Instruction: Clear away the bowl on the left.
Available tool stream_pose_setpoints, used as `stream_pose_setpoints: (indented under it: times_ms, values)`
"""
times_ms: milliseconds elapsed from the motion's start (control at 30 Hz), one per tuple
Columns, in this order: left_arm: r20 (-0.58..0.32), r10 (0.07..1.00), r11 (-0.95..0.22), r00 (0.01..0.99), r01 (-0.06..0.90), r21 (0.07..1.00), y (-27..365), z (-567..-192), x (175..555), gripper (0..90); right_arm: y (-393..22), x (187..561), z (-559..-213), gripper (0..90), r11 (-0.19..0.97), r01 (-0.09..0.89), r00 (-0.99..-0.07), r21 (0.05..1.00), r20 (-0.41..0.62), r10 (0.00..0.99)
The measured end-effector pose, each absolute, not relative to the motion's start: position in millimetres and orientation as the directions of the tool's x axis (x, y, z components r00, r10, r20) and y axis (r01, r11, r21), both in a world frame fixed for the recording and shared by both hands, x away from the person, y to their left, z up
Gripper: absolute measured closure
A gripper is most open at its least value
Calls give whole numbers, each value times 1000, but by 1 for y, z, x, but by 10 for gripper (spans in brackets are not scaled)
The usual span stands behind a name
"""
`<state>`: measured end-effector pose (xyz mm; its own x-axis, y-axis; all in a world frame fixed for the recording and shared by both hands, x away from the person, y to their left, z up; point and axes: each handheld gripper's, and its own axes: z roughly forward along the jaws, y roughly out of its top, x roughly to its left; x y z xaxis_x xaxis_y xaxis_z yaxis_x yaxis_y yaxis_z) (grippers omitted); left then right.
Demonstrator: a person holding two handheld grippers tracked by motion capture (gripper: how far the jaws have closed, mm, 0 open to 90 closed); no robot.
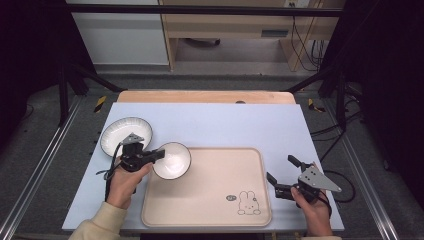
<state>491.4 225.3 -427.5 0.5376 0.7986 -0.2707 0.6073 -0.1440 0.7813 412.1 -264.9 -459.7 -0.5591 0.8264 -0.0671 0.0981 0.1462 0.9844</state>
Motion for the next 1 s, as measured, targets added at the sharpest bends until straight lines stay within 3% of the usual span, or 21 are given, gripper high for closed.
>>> stream_pose_setpoints:
  times_ms: [1000]
  values:
    - [-286, 724, -242, 627, 620, 746, 170, -442, 485, 812, -264, 413, -461, 58, 162, 107, -555, 981, -76, 828]
